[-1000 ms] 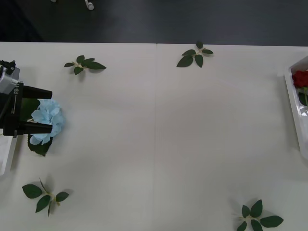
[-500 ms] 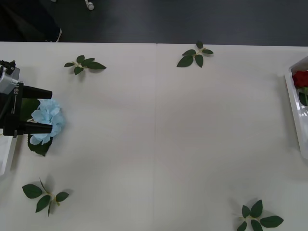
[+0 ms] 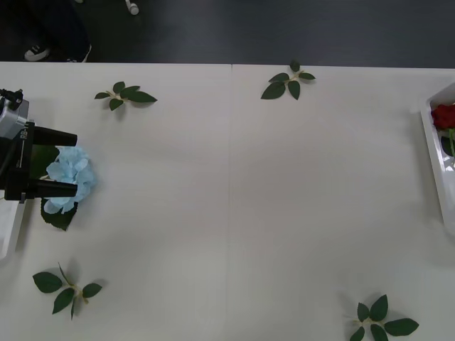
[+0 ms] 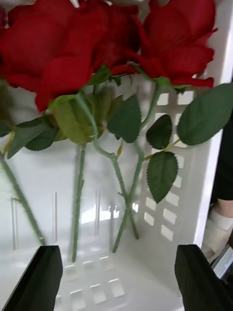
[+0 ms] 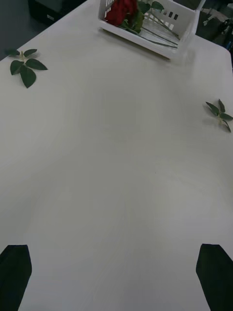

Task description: Put the red flowers into the right box and the blue flowers into the left box

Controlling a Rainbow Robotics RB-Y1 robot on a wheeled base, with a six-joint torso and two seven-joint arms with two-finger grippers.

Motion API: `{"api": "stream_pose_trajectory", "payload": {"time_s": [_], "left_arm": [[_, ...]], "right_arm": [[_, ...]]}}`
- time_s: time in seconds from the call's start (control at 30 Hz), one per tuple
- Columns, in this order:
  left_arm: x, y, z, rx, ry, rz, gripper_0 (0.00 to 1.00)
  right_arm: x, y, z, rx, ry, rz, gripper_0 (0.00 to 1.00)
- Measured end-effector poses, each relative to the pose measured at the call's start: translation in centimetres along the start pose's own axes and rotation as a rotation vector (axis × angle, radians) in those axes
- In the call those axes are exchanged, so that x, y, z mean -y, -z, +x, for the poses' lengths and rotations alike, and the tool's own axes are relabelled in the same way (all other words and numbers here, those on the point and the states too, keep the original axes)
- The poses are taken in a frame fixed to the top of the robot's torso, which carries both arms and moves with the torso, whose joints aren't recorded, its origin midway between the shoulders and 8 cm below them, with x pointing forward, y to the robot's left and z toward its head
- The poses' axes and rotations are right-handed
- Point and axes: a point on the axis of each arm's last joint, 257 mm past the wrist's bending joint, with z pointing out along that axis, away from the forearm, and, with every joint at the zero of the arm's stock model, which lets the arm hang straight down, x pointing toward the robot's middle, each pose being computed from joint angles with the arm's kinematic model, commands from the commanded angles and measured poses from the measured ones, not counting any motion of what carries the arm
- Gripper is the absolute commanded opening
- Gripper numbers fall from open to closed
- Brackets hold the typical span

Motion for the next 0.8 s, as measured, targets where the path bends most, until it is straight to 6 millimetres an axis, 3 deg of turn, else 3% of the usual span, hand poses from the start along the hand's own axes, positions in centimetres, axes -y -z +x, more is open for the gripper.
{"api": "stream_pose_trajectory", "payload": {"time_s": [0.2, 0.3, 0.43, 0.6, 0.7, 0.8], "left_arm": [[0.0, 0.0, 0.0, 0.000, 0.000, 0.000, 1.00], [0.0, 0.0, 0.0, 0.000, 0.000, 0.000, 1.00], [0.0, 0.0, 0.0, 0.000, 0.000, 0.000, 1.00], [0.0, 0.0, 0.0, 0.000, 0.000, 0.000, 1.00], [0.0, 0.0, 0.0, 0.000, 0.000, 0.000, 1.00], [0.0, 0.0, 0.0, 0.000, 0.000, 0.000, 1.00]], "right_arm": [[-3.6, 4.6, -0.7, -0.043, 0.058, -0.006, 0.68], [-7.1, 8.2, -1.5, -0.030, -0.003, -0.031, 0.68], [-13.0, 13.0, -3.3, 0.076, 0.067, -0.081, 0.68], [-22.9, 18.4, -4.7, 0.256, 0.227, -0.273, 0.68], [-28.8, 21.0, -4.4, 0.317, 0.282, -0.446, 0.68], [-32.9, 22.9, -3.3, 0.365, 0.436, -0.561, 0.68]]}}
